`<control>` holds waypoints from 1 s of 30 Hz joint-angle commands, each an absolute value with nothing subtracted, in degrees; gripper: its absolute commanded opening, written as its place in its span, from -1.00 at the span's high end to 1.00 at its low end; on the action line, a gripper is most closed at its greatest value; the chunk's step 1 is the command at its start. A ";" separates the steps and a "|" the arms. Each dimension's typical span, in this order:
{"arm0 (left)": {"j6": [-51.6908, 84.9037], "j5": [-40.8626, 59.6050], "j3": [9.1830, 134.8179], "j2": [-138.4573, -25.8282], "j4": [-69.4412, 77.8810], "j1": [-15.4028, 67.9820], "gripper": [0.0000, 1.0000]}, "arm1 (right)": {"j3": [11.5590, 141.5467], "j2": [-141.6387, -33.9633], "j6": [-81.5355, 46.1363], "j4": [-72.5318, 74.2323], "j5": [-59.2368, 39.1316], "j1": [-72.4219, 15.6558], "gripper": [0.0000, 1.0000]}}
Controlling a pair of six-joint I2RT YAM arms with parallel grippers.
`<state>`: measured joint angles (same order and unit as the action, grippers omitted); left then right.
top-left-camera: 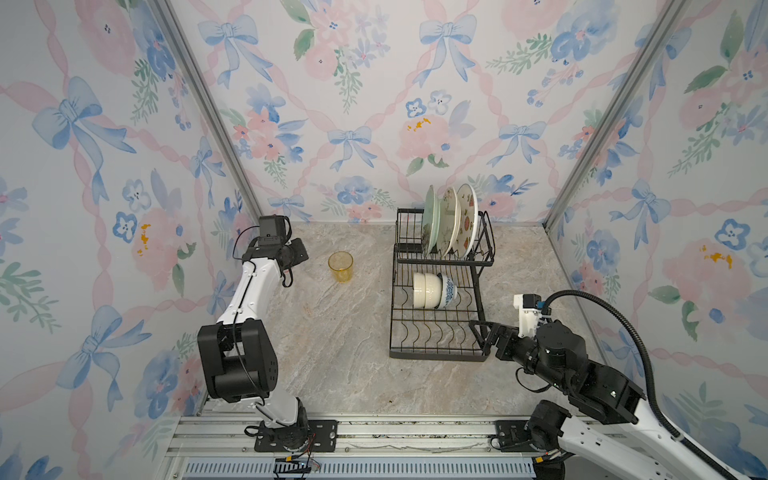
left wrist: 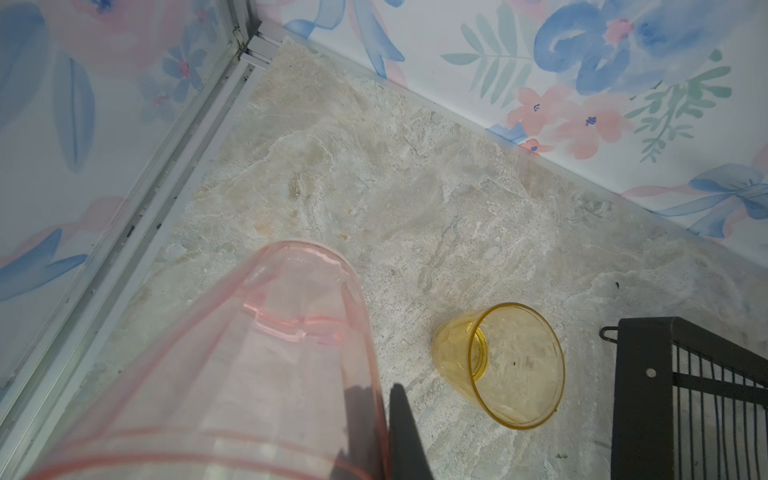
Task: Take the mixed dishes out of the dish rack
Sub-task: 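Carry the pink glass with the left gripper while the right gripper withdraws, then lower the pink glass beside the yellow glass and open the left gripper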
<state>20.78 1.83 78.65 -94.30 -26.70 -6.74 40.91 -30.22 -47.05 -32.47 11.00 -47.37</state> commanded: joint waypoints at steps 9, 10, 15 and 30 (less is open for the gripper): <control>17.84 0.97 82.56 -104.53 -27.94 -5.54 1.00 | 39.36 -27.10 -46.80 -36.54 13.27 -47.93 -0.94; 17.80 0.95 82.68 -105.07 -27.93 -5.38 1.00 | 38.93 -26.94 -46.98 -36.32 13.31 -47.94 -0.94; 17.58 0.18 83.12 -107.94 -28.26 -4.28 1.00 | 38.31 -26.98 -47.16 -36.55 13.36 -47.92 -0.94; 16.11 -2.62 87.77 -111.97 -31.42 -2.07 0.40 | 37.79 -26.68 -46.94 -38.21 14.01 -47.81 -0.94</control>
<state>17.39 -1.23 85.65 -111.44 -30.09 -2.39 38.59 -27.22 -47.07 -36.45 12.95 -47.37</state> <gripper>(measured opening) 0.233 0.970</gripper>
